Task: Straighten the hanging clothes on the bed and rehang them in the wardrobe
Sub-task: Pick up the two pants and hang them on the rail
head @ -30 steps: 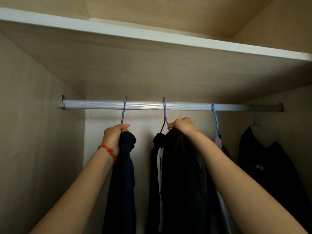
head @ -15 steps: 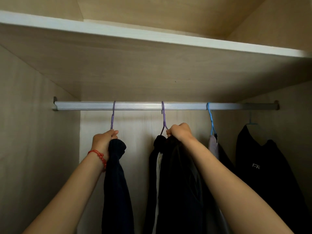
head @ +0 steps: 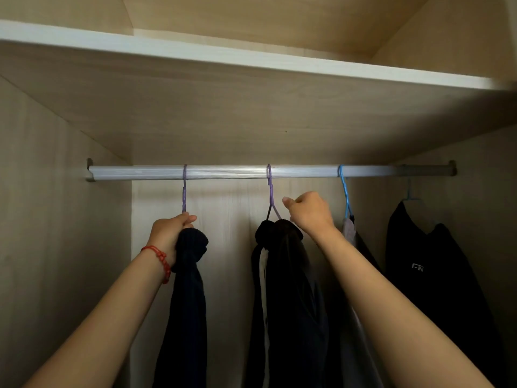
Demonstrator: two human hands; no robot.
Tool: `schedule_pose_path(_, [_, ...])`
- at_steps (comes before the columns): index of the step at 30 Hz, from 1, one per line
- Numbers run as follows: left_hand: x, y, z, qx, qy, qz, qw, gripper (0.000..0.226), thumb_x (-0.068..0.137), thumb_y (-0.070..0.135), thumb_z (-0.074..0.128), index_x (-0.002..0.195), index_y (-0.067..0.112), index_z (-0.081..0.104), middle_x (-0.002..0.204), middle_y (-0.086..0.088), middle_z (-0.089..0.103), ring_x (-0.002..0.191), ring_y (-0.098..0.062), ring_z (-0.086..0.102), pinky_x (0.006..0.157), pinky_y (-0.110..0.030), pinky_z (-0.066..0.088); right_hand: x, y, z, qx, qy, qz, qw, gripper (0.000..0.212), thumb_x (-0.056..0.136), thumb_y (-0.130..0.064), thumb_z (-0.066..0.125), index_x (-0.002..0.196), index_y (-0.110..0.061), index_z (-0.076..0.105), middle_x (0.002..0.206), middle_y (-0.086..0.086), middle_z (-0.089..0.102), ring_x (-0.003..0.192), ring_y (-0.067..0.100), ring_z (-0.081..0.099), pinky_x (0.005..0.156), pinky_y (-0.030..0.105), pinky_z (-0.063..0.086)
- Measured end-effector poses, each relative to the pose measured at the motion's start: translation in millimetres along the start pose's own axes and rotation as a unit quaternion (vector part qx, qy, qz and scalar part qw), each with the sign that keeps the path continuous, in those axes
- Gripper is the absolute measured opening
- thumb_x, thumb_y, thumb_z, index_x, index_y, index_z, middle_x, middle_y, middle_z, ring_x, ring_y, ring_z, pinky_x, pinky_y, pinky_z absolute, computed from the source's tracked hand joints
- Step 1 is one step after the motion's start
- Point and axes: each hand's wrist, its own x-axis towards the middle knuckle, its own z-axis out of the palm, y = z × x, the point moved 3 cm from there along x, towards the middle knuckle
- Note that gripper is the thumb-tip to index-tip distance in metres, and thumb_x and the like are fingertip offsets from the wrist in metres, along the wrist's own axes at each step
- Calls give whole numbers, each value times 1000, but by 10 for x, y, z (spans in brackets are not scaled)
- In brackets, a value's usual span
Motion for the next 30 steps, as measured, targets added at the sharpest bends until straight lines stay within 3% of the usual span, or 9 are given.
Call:
schedule_pose_path(3, [13,-18,8,-3,-2,-1,1000,18,90,14,56,74,7,62,54,0,55,56,-15,46,62,-24,43,-52,94,-250,-258,73,-28,963,31,90,-32,51,104,-6,57,117,19,55,111,35,49,86,38,40])
schedule_pose_path(5, [19,-27,30,-10,3,-2,1000,20,89,13,56,70,9,60,39,5,54,53,-14,45,58,-23,41,-80,229,-380,-344,52,19,937,39,88,-22,50,123,-4,50,130,19,47,122,35,43,96,40,37])
schedule_pose_path(8, [36,-37,85,-16,14,-5,1000,20,89,11,56,69,8,58,35,6,52,45,-12,50,54,-22,40,-137,457,-527,-348,8,74,935,39,87,-11,46,126,-5,51,131,15,52,120,32,51,93,37,42])
schedule_pose_path(12, [61,-80,160,-62,11,-19,998,18,88,5,55,70,8,54,27,8,45,24,-4,41,38,-14,41,-173,660,-641,-328,7,83,941,34,88,-9,46,120,-5,55,124,15,58,114,33,55,88,36,45])
schedule_pose_path(17, [84,-117,203,-90,-10,-30,995,18,89,5,53,72,10,52,51,-1,44,24,-3,40,33,-9,38,-171,751,-652,-306,43,57,949,28,89,-20,49,110,-5,58,115,16,62,106,36,58,76,34,43])
schedule_pose_path(21, [84,-122,184,-102,-16,-28,994,15,90,6,51,76,8,54,29,8,43,24,-3,40,34,-9,38,-157,764,-577,-309,41,44,949,28,85,-19,52,108,-5,59,112,16,63,103,35,59,72,34,41])
schedule_pose_path(30, [127,-121,106,-78,-19,-21,997,14,88,5,55,74,9,56,28,9,44,25,-2,41,34,-10,39,-144,754,-509,-331,31,17,943,31,85,-23,53,113,-11,60,110,14,63,99,33,60,67,31,38])
